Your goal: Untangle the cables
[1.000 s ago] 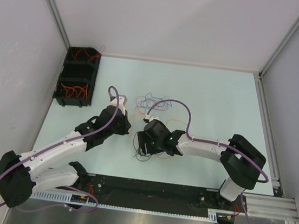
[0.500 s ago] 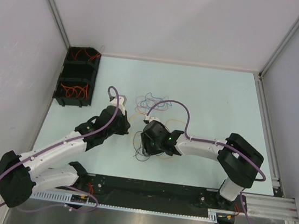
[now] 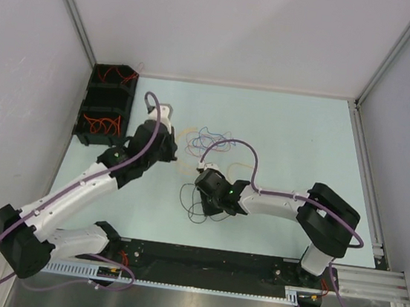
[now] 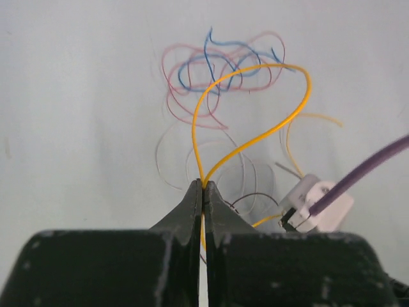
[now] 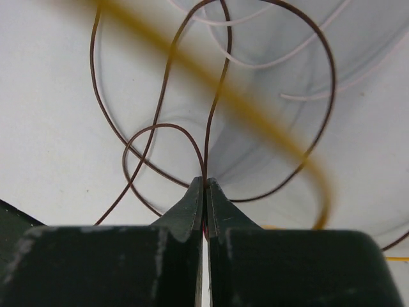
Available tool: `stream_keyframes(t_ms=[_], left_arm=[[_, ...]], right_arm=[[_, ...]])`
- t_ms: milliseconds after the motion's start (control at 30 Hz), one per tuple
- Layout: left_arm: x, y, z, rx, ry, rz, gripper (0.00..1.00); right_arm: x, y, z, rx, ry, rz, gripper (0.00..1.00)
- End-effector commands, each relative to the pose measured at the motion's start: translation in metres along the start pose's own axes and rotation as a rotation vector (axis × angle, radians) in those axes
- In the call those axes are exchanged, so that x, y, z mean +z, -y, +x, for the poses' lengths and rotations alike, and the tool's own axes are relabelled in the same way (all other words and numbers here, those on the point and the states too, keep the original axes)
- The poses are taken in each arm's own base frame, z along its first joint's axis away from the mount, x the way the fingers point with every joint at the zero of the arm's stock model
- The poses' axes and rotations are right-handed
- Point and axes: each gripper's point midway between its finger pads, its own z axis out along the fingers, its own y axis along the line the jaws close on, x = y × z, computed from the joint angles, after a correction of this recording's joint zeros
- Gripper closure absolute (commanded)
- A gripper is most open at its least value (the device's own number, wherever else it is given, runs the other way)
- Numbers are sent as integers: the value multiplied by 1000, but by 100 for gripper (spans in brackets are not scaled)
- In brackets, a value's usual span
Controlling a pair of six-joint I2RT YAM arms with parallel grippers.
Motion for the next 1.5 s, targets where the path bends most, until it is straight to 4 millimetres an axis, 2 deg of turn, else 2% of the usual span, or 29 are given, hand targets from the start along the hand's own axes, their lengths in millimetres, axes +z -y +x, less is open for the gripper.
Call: stream_keyframes(t_ms=[0, 33, 67, 100, 133, 167, 233, 267, 300, 333, 367, 433, 467, 633, 700, 833, 867, 900, 933, 1000, 1033, 1167, 1300, 1467], left_arm=[[-15, -23, -73, 19, 104, -113, 99], [-15, -39, -87, 8, 121, -154, 100], [-18, -39, -107, -4, 147, -150, 100], [-20, -46, -116, -10, 152, -168, 100], [-22, -62, -129, -19, 167, -205, 100], [-30, -64, -154, -28, 213, -212, 100], [-28, -84, -173, -21, 224, -274, 100], [-39, -86, -198, -25, 275, -284, 100], [-32, -96, -205, -12, 270, -321, 100], [-35, -109, -217, -26, 289, -356, 100], [-44, -113, -237, -41, 334, -364, 100], [-40, -136, -247, -90, 331, -407, 100], [-45, -140, -260, -112, 360, -406, 100], [-58, -163, -296, -203, 497, -414, 100], [-70, -180, -316, -260, 569, -424, 100], [-99, -183, -356, -302, 708, -414, 100], [-111, -179, -375, -294, 769, -399, 100], [-119, -177, -384, -288, 801, -396, 100], [-137, -172, -400, -288, 860, -393, 100], [-149, -170, -416, -290, 913, -391, 100], [-164, -165, -427, -287, 958, -383, 100], [-186, -160, -448, -271, 1058, -378, 100], [-196, -163, -458, -246, 1117, -404, 100], [-182, -174, -466, -193, 1126, -445, 100]], right_arm=[[-27, 5, -22, -9, 86, 32, 100], [-30, 8, -20, -10, 86, 35, 100], [-35, 10, -23, -4, 101, 31, 100], [-38, 12, -23, 0, 105, 33, 100], [-40, 14, -23, 0, 108, 33, 100], [-44, 18, -22, 3, 117, 34, 100], [-46, 25, -22, 13, 122, 39, 100], [-47, 30, -18, 15, 118, 42, 100], [-49, 34, -18, 23, 122, 40, 100], [-51, 35, -18, 24, 126, 35, 100], [-52, 38, -19, 29, 130, 34, 100], [-55, 45, -15, 35, 130, 33, 100], [-57, 47, -14, 38, 129, 31, 100], [-63, 59, -7, 53, 131, 28, 100], [-63, 63, -3, 55, 124, 26, 100], [-64, 68, 0, 56, 118, 18, 100], [-64, 70, -1, 57, 117, 18, 100], [-64, 70, 0, 56, 115, 14, 100], [-64, 70, 0, 55, 112, 3, 100], [-61, 73, -1, 56, 107, 5, 100], [-60, 72, 0, 55, 99, -6, 100], [-55, 75, -3, 57, 97, -12, 100], [-50, 67, -1, 55, 76, -62, 100], [-46, 64, 2, 56, 59, -79, 100]])
